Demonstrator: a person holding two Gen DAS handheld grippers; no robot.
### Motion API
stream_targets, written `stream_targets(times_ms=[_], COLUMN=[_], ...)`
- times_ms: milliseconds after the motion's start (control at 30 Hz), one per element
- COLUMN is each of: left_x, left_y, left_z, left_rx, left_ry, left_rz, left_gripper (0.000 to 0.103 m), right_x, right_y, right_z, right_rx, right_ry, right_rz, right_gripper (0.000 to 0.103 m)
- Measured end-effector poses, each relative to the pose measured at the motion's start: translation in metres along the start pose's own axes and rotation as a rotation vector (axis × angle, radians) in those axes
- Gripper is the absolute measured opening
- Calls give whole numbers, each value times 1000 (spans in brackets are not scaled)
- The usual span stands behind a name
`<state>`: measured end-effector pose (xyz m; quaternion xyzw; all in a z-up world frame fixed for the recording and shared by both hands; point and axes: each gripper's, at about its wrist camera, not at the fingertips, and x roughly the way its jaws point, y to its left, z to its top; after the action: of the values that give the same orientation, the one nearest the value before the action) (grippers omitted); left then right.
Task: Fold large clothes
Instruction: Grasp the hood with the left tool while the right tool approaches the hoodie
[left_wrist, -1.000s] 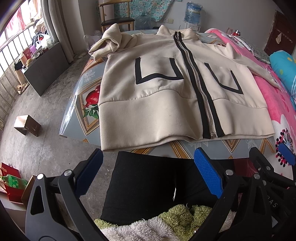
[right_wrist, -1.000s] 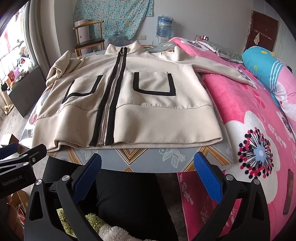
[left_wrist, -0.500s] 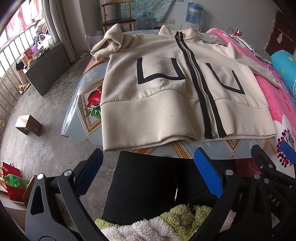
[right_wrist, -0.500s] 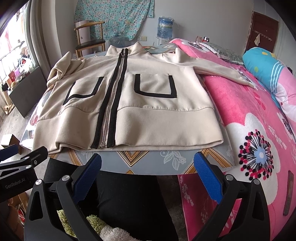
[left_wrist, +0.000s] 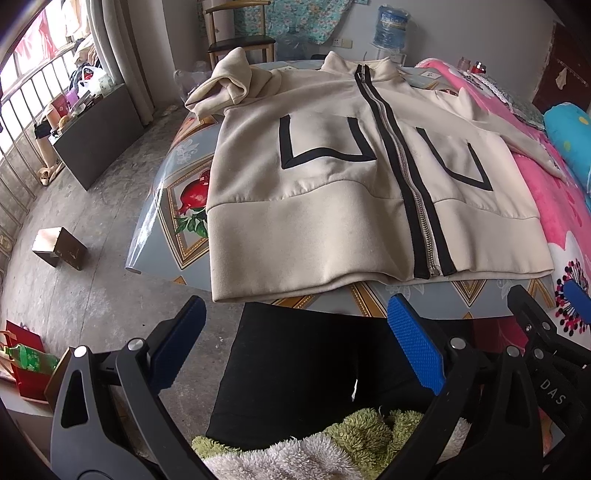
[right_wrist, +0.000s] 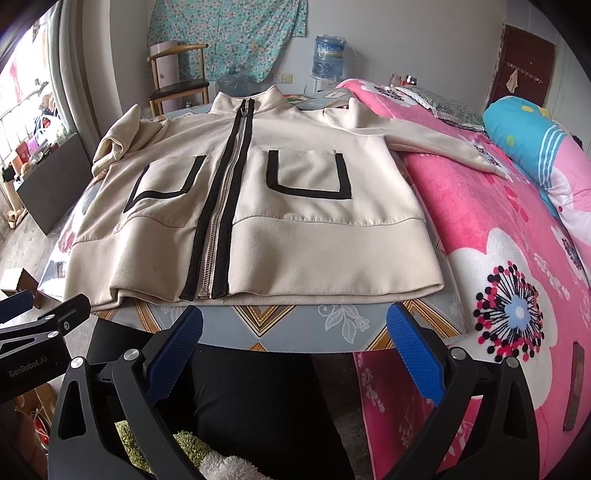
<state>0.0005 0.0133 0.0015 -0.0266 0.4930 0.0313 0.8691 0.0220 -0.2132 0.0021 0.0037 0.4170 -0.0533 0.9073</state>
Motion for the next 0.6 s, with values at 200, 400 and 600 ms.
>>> stream_targets(times_ms=[200,400,600], left_x=[4,12,22], left_y=[7,24,56], left_z=[4,23,66], left_rx=[-3,-15,-35], left_ry=[-3,-29,-94], left_rz=[24,69,105], left_gripper=[95,95,95], right_x=[-1,1,7], right_y=[3,14,37], right_z=[14,51,110], right_rx=[-26,-85,-174], right_ry=[-42,-105,-158], right_rz=[-5,2,117], right_gripper=[97,97,97])
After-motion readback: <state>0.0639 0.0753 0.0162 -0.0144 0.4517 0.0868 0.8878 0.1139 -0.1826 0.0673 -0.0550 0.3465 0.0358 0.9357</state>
